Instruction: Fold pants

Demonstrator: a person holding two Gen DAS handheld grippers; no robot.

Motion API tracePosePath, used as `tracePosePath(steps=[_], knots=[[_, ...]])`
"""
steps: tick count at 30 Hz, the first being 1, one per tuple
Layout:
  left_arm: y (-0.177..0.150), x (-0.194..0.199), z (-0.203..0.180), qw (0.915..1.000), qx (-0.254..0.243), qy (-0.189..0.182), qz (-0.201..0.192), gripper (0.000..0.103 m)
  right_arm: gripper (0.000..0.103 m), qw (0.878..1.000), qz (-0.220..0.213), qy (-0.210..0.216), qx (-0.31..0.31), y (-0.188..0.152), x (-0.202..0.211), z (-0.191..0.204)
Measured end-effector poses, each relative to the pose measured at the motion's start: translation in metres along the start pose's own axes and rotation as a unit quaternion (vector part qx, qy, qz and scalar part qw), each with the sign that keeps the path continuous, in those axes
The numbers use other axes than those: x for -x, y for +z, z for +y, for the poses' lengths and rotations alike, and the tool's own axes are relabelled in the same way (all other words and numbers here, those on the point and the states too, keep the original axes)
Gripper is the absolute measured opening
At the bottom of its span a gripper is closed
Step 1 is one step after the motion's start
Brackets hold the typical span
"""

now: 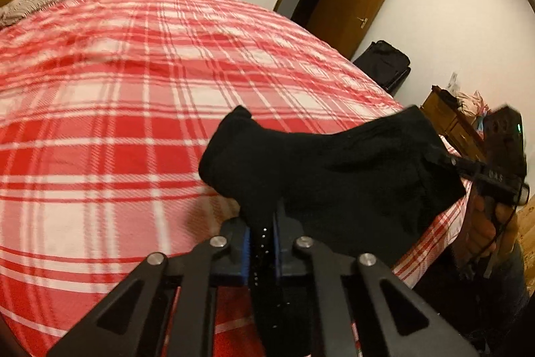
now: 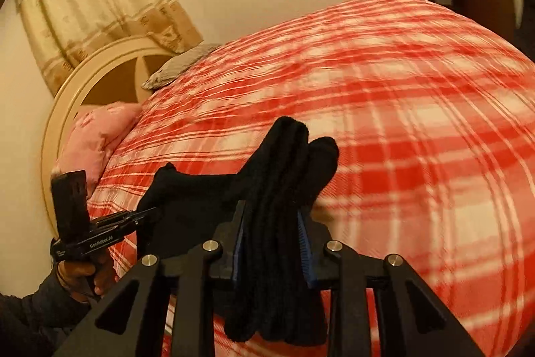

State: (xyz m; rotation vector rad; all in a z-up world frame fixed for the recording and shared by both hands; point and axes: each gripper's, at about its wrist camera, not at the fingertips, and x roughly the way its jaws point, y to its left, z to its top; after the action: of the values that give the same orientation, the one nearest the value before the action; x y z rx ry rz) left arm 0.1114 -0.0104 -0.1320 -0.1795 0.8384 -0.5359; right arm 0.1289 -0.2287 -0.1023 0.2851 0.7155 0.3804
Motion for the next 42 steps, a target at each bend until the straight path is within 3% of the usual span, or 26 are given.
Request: tracePosePath(steps=[12, 24, 32, 42], knots=[[0.01, 0.055, 0.066, 0.9961, 0.035, 0.062, -0.052, 0.01, 0.027, 0.995, 0.037, 0.045, 0.075, 0.047, -0.073, 0.078], [0.002, 0.106, 0.123, 0.9831, 0.079, 0.138, -0.09, 0.01, 0.027, 0.988, 0.07, 0.092, 0.104, 0.068, -0.156, 0.14], [-0.007, 0.105, 0.144, 0.9776, 0.086, 0.173, -0.084, 0.01, 0.027, 0.987, 0.097, 0.089, 0.091, 0.068, -0.197, 0.141], [-0.017, 0.096, 0.156, 0.9776, 0.083, 0.182, -0.066, 0.012, 0.028, 0.987, 0.121, 0.077, 0.071, 0.061, -0.22, 0.124]])
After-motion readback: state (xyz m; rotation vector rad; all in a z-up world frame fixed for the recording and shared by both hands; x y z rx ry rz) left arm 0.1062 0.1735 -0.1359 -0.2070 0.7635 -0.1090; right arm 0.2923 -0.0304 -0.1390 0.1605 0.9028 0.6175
